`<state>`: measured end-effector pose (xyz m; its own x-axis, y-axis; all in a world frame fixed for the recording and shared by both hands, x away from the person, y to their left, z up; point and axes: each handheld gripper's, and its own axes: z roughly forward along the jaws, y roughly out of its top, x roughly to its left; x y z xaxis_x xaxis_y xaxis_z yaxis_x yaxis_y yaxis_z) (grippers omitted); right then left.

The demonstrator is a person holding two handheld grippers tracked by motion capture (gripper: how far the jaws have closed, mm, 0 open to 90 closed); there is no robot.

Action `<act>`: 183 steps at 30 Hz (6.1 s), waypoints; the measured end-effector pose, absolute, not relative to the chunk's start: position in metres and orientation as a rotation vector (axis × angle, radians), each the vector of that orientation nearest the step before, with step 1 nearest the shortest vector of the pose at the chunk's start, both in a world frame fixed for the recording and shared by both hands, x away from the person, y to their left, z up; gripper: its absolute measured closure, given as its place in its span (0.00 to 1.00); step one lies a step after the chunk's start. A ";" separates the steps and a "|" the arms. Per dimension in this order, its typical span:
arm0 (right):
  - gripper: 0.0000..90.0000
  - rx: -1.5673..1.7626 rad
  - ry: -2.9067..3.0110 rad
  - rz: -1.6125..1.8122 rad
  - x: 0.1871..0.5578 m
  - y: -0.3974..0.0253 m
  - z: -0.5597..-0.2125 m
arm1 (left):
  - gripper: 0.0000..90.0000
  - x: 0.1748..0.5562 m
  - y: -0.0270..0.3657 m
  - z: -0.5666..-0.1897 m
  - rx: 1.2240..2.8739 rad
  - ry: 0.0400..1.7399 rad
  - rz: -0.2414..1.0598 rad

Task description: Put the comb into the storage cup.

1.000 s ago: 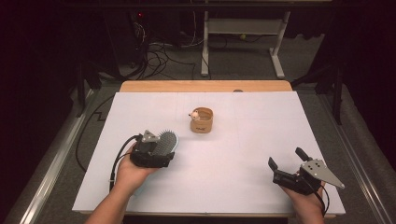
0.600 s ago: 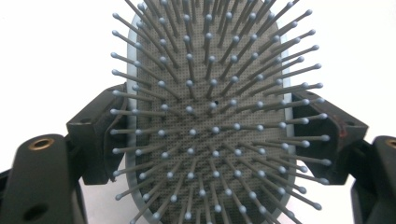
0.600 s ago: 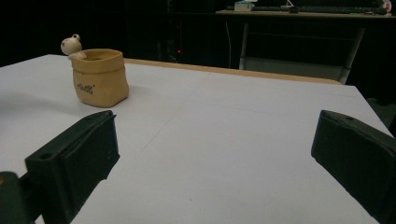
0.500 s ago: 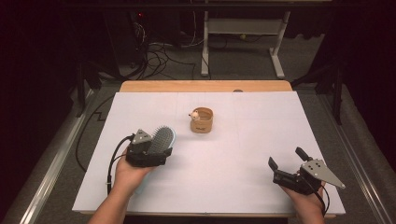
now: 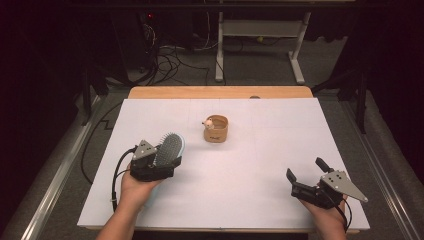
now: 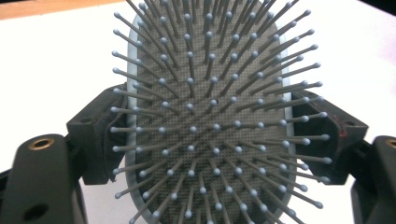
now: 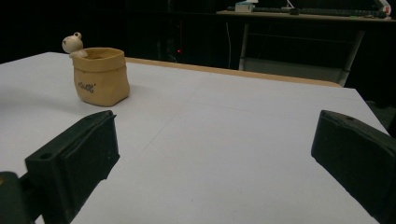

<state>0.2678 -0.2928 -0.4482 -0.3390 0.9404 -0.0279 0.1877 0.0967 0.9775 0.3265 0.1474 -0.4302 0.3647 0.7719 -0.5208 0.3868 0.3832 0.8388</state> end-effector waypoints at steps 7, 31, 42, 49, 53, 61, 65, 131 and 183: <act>0.01 1.126 1.645 1.304 0.268 -0.292 -0.448 | 0.23 0.322 0.150 -0.426 1.183 1.194 0.348; 0.01 1.126 1.642 1.311 0.267 -0.293 -0.447 | 0.23 0.323 0.146 -0.418 1.117 1.102 0.358; 0.01 1.119 1.646 1.314 0.268 -0.293 -0.447 | 0.23 0.325 0.130 -0.414 1.134 1.056 0.343; 0.01 1.118 1.646 1.316 0.268 -0.293 -0.447 | 0.23 0.325 0.117 -0.410 1.146 1.029 0.331; 0.01 1.117 1.645 1.319 0.268 -0.293 -0.446 | 0.23 0.324 0.109 -0.408 1.143 1.018 0.318; 0.01 1.120 1.650 1.321 0.268 -0.294 -0.447 | 0.23 0.323 0.096 -0.407 1.149 0.990 0.307; 0.01 1.117 1.653 1.320 0.268 -0.293 -0.447 | 0.23 0.324 0.093 -0.405 1.154 0.980 0.301; 0.00 1.025 1.817 1.325 0.326 -0.216 -0.428 | 0.23 0.319 0.061 -0.404 1.159 0.883 0.249; 0.01 0.983 1.944 1.378 0.309 -0.188 -0.438 | 0.23 0.308 0.055 -0.403 1.159 0.846 0.253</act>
